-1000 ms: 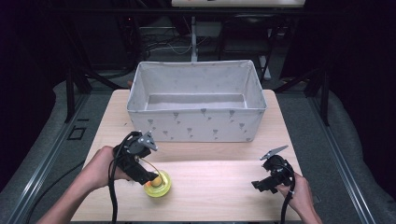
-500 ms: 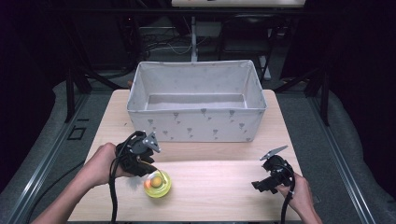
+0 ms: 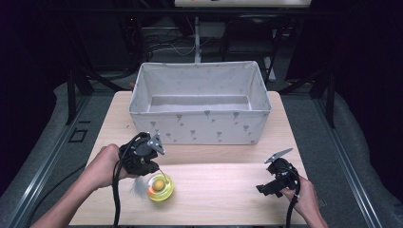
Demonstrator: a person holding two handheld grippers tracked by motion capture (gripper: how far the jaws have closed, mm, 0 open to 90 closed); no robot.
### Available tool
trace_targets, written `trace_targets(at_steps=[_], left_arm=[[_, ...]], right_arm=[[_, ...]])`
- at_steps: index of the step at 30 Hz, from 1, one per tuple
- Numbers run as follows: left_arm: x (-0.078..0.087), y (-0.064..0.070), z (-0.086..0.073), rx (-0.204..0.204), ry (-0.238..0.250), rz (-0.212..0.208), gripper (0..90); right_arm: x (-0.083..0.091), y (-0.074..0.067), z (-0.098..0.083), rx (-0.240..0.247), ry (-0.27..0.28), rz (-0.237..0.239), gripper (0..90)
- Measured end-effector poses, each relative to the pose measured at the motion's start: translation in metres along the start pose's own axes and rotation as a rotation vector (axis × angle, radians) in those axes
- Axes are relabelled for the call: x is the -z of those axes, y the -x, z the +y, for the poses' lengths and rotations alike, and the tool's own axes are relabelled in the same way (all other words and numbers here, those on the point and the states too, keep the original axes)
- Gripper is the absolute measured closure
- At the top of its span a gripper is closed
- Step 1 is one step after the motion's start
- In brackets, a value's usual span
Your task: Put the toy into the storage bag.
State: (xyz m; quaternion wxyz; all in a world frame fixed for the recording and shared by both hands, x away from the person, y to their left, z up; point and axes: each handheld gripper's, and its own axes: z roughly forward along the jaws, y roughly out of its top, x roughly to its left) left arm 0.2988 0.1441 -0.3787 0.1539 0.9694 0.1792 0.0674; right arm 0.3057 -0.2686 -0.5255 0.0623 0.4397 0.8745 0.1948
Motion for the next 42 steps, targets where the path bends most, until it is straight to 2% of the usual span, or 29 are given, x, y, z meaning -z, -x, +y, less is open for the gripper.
trace_targets(at_steps=[7, 11, 21, 25, 31, 35, 42], left_arm=[[0.000, -0.001, -0.001, 0.003, 0.006, -0.012, 87.4], [0.001, 0.000, -0.001, -0.001, 0.002, -0.017, 87.4], [0.003, 0.000, 0.001, 0.014, 0.024, -0.008, 87.6], [0.008, -0.001, 0.003, 0.007, 0.030, -0.014, 87.7], [0.021, -0.003, 0.010, 0.001, 0.048, 0.002, 87.6], [0.029, -0.008, 0.012, 0.004, 0.056, 0.008, 87.7], [0.035, -0.020, 0.011, 0.027, 0.058, 0.021, 87.6]], right_arm=[[-0.001, 0.000, 0.000, -0.005, 0.005, 0.005, 5.2], [-0.001, 0.000, 0.000, 0.008, -0.012, -0.002, 5.3], [-0.001, 0.000, 0.000, 0.004, -0.009, 0.004, 5.3], [-0.001, 0.000, 0.001, 0.002, -0.007, 0.001, 5.3], [0.000, 0.000, 0.000, 0.001, -0.003, 0.001, 5.3], [0.000, 0.000, 0.000, 0.002, -0.003, 0.002, 5.3], [-0.001, -0.001, 0.000, 0.008, -0.012, -0.001, 5.3]])
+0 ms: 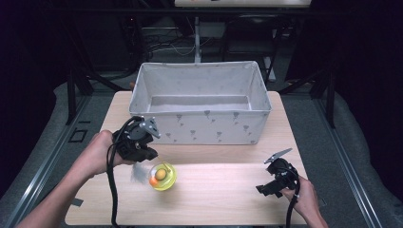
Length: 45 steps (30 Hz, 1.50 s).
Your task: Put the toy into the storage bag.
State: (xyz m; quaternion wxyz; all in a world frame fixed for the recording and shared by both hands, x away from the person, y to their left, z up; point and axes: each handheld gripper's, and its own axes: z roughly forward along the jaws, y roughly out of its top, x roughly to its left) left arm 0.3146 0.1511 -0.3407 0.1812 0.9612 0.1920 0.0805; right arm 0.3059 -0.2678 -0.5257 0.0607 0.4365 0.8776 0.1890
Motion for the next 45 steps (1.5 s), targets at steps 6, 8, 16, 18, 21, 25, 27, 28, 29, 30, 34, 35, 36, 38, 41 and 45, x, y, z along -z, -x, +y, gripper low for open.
trace_targets(at_steps=[6, 8, 16, 18, 21, 25, 27, 28, 29, 30, 34, 35, 36, 38, 41, 45], left_arm=[[0.007, -0.004, 0.003, 0.003, 0.009, 0.010, 87.7], [0.010, -0.005, 0.004, 0.004, 0.009, 0.018, 87.6], [0.021, -0.017, 0.005, 0.019, 0.026, 0.013, 87.6], [0.023, -0.021, 0.004, 0.027, 0.029, 0.010, 87.7], [0.026, -0.026, 0.005, 0.037, 0.034, 0.012, 87.6], [0.030, -0.031, 0.005, 0.044, 0.032, 0.023, 87.6], [0.035, -0.036, 0.006, 0.048, 0.030, 0.031, 87.6], [0.036, -0.037, 0.006, 0.052, 0.025, 0.038, 87.6], [0.038, -0.038, 0.007, 0.054, 0.025, 0.042, 87.6], [0.039, -0.039, 0.007, 0.055, 0.025, 0.041, 87.6], [0.044, -0.042, 0.008, 0.062, 0.027, 0.049, 87.6], [0.048, -0.045, 0.009, 0.064, 0.022, 0.057, 87.6], [0.048, -0.045, 0.009, 0.064, 0.022, 0.057, 87.6], [0.054, -0.048, 0.011, 0.070, 0.029, 0.060, 87.6], [0.059, -0.050, 0.012, 0.071, 0.027, 0.070, 87.6], [0.069, -0.054, 0.016, 0.071, 0.033, 0.082, 87.6]], right_arm=[[0.000, 0.000, 0.000, -0.003, 0.003, 0.001, 5.3], [0.000, 0.000, 0.000, -0.003, 0.002, 0.000, 5.3], [0.000, 0.000, -0.001, -0.010, 0.012, 0.002, 5.3], [0.000, 0.000, 0.000, -0.003, 0.002, 0.001, 5.3], [0.000, 0.000, 0.000, -0.003, 0.001, 0.000, 5.3], [0.000, 0.000, -0.001, -0.007, 0.003, -0.001, 5.3], [0.000, 0.000, -0.001, -0.006, 0.005, -0.001, 5.3], [0.000, 0.000, -0.001, -0.005, 0.006, 0.000, 5.3], [0.000, 0.000, -0.001, -0.005, 0.006, 0.000, 5.3], [0.000, 0.000, -0.001, 0.001, -0.001, -0.004, 5.3], [0.000, 0.000, -0.001, 0.003, -0.003, -0.003, 5.3], [0.000, 0.000, -0.001, -0.006, 0.008, -0.003, 5.3], [0.000, 0.000, -0.001, -0.006, 0.008, -0.003, 5.3], [0.001, 0.000, 0.000, 0.002, -0.005, -0.002, 5.3], [0.000, 0.000, -0.001, 0.003, -0.005, -0.002, 5.3], [0.000, 0.000, 0.000, 0.002, -0.005, -0.001, 5.3]])
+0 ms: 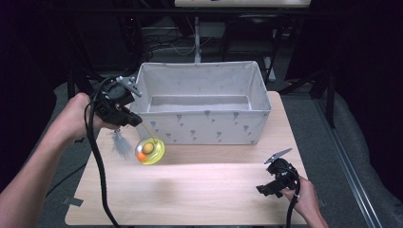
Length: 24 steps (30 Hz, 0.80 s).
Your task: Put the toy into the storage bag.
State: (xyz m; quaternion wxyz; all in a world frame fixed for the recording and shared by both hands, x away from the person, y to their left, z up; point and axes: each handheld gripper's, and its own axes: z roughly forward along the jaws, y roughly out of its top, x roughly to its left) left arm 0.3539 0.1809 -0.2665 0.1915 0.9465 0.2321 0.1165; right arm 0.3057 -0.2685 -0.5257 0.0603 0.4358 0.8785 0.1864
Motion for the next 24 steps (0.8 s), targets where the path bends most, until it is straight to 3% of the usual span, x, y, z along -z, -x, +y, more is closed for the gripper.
trace_targets(at_steps=[24], left_arm=[[0.040, -0.018, 0.025, 0.006, -0.013, 0.067, 87.6]], right_arm=[[0.000, 0.000, 0.000, 0.009, -0.003, -0.005, 5.4]])
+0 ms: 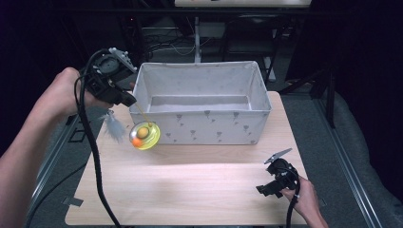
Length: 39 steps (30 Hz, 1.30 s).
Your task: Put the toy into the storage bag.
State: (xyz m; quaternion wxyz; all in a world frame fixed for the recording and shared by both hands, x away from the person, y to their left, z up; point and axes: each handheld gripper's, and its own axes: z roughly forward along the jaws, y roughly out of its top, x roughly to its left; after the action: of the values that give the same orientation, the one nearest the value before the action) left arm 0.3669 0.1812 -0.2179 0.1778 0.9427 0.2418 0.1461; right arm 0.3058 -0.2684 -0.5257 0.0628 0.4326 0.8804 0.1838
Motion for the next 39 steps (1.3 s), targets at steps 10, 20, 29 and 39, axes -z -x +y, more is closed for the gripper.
trace_targets(at_steps=[10, 20, 29, 39], left_arm=[[0.011, -0.007, 0.011, 0.005, -0.005, 0.019, 87.5], [0.018, -0.016, 0.018, 0.020, -0.003, 0.047, 87.6], [0.024, -0.027, 0.026, 0.050, 0.001, 0.077, 87.6], [0.023, -0.044, 0.041, 0.083, -0.002, 0.096, 87.5]], right_arm=[[0.000, -0.001, 0.000, -0.001, 0.001, 0.003, 5.4], [0.000, 0.000, 0.000, -0.001, 0.000, 0.001, 5.5], [-0.001, 0.000, 0.000, -0.001, 0.000, 0.001, 5.4], [-0.001, 0.000, 0.000, 0.000, -0.001, -0.001, 5.4]])
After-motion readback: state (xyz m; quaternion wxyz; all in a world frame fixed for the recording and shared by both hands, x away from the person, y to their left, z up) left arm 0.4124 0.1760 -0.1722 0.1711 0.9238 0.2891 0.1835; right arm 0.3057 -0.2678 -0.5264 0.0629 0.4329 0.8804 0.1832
